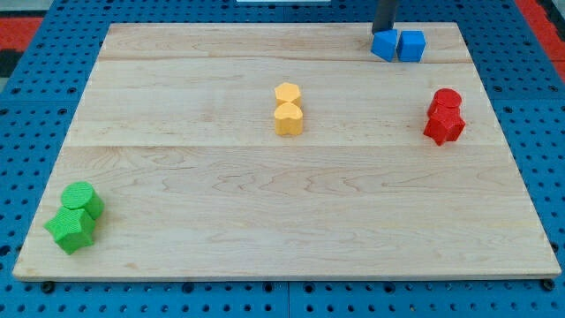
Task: Move the blue cube along with the blue triangle towards top center
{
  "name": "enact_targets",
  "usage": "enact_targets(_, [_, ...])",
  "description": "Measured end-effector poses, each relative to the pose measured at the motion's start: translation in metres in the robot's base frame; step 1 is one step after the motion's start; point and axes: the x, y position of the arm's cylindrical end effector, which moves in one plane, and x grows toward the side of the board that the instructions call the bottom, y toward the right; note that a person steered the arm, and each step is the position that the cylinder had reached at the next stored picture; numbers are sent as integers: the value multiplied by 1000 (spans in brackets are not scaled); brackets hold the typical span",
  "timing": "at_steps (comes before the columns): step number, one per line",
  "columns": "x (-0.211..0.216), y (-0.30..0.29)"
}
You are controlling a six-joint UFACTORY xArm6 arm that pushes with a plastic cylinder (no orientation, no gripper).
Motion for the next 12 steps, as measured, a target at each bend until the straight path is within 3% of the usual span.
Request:
enact_targets(2, [-18, 15])
enact_targets(3, [-19, 52])
enact_targets(5, [35, 80])
enact_targets(9, [34, -5])
enact_targets(12, [26, -29])
